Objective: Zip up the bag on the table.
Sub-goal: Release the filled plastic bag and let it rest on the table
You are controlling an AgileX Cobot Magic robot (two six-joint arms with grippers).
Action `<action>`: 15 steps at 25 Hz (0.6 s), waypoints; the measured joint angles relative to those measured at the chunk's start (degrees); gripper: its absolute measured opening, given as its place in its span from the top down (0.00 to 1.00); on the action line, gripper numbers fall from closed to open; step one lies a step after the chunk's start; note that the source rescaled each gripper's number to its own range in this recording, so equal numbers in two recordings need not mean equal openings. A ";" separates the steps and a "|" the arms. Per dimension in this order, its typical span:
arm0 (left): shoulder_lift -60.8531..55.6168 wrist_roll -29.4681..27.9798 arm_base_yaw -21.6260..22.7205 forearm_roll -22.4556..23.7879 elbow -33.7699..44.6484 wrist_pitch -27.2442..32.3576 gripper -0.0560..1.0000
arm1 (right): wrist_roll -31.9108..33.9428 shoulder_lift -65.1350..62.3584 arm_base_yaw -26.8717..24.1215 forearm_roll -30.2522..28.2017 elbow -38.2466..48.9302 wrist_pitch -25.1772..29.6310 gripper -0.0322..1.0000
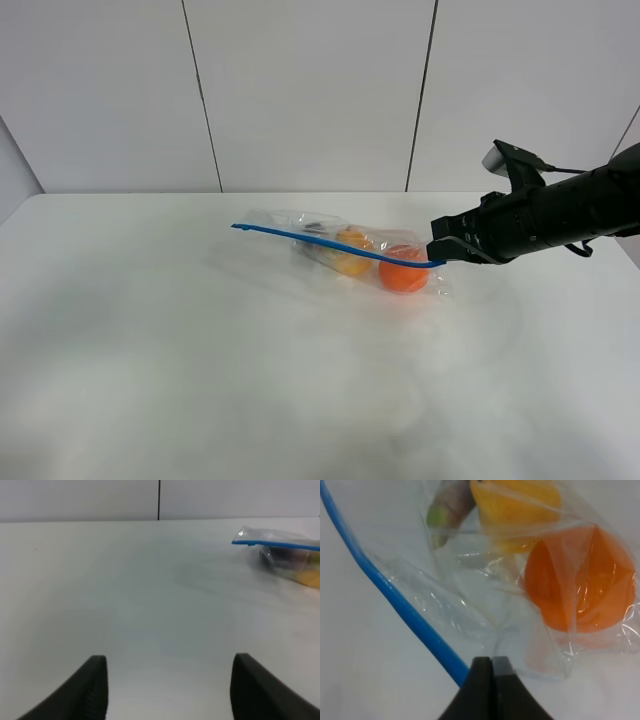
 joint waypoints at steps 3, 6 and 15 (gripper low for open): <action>-0.61 0.00 -1.72 -0.07 0.13 0.57 0.26 | 0.00 0.00 0.00 0.00 0.00 0.00 0.97; -1.61 -0.05 -4.63 0.55 0.13 1.68 0.26 | 0.21 0.00 0.00 0.00 0.00 0.00 0.97; -5.24 -3.65 -6.46 4.86 0.00 4.59 0.26 | 0.63 0.00 0.00 -0.06 0.00 0.00 0.97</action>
